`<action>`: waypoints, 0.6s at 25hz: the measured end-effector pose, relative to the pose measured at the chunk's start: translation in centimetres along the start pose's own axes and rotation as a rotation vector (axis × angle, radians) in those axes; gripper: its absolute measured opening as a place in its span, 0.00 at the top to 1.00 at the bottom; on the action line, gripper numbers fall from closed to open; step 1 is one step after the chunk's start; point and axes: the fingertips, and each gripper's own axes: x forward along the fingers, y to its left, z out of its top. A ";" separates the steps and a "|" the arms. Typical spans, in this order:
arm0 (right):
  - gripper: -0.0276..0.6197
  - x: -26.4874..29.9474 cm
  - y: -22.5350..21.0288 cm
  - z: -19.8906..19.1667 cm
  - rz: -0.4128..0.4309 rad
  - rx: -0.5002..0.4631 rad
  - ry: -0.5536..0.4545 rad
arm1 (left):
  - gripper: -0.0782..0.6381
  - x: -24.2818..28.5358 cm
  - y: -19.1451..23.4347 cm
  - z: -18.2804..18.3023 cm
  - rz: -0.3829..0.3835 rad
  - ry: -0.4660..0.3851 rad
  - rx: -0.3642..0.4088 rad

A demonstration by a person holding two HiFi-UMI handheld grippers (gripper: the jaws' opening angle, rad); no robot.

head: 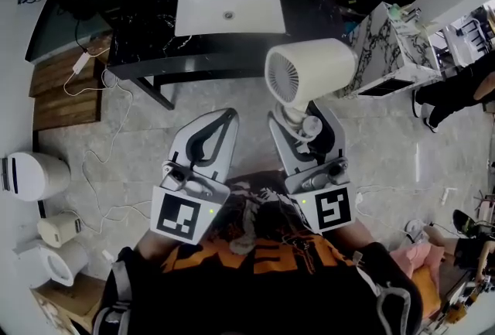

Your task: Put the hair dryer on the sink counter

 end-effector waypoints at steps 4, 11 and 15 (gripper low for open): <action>0.57 0.4 -0.5 0.1 0.009 -0.028 -0.007 | 0.86 0.7 0.3 0.2 -0.004 -0.003 0.002; 0.57 2.7 -3.5 -0.5 -0.003 -0.001 -0.020 | 0.86 3.6 1.8 -0.2 0.005 0.013 0.010; 0.57 5.3 -6.1 -1.6 0.008 0.014 -0.020 | 0.86 6.6 3.4 -0.6 0.027 0.026 0.019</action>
